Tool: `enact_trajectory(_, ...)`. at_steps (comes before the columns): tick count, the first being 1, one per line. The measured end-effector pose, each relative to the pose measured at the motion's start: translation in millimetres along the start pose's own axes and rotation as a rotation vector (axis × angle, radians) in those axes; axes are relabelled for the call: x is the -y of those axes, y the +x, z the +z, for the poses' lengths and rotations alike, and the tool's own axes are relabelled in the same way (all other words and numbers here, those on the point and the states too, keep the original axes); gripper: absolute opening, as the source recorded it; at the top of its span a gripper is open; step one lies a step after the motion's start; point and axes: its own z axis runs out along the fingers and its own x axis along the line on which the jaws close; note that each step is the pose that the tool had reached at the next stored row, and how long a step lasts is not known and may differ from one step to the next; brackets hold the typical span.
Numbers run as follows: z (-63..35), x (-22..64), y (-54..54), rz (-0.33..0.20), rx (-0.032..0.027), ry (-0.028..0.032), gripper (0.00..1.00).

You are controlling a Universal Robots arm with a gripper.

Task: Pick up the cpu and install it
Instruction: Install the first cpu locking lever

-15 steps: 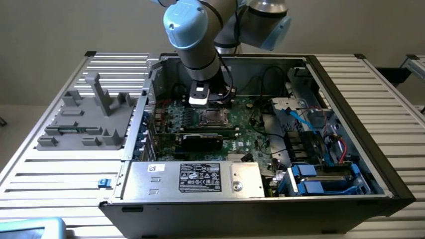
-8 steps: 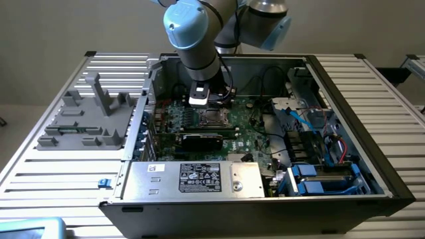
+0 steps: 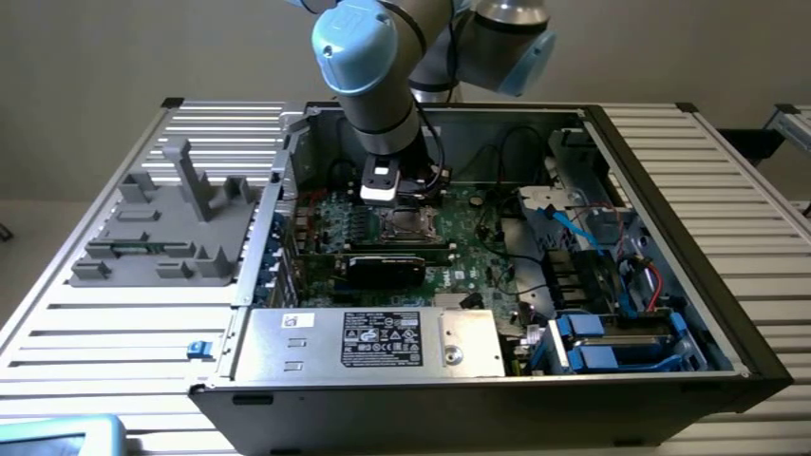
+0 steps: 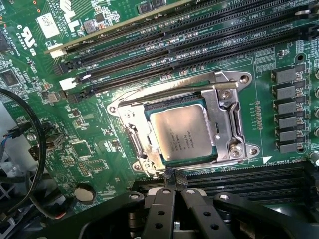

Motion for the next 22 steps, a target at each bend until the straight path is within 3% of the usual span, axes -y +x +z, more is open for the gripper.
enact_trajectory(22,-0.7,-1.0,0.4,0.000,0.0004,-0.0001,0.11)
